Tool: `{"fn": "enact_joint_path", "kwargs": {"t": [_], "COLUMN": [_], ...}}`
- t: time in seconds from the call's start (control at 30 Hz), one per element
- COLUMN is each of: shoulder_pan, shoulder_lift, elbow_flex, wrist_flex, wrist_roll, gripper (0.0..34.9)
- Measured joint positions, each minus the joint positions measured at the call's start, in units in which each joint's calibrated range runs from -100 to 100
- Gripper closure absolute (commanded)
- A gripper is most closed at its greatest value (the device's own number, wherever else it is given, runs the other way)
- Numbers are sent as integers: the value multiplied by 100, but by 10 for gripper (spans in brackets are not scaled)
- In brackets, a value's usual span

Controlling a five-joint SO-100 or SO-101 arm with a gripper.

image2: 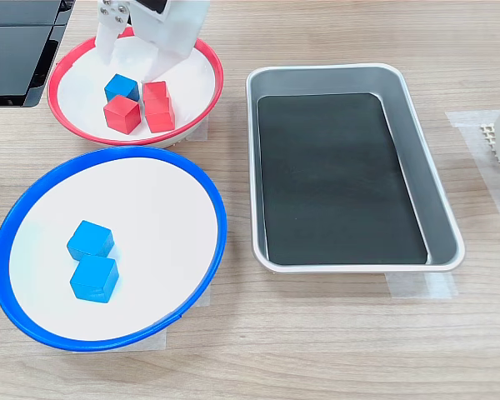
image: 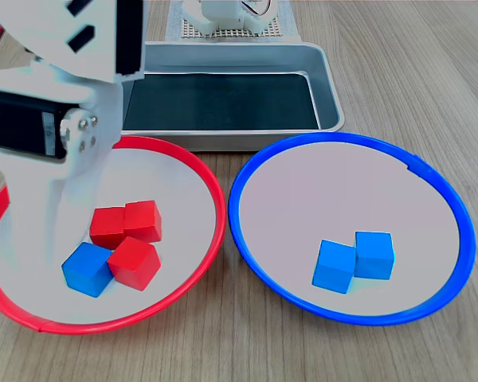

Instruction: Relocate any blue block in the red dish to the blue dish, correcting any misplacements.

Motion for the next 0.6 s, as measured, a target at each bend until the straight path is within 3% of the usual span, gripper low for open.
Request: {"fn": "enact_joint_path", "kwargs": {"t": [0.2,0.6], "shoulder_pan": [124,-212], "shoulder_lift": [94,153], "elbow_flex": [36,36], "wrist_flex": [-65,-106], "wrist_roll": [-44,-171], "gripper": [179,163]}}
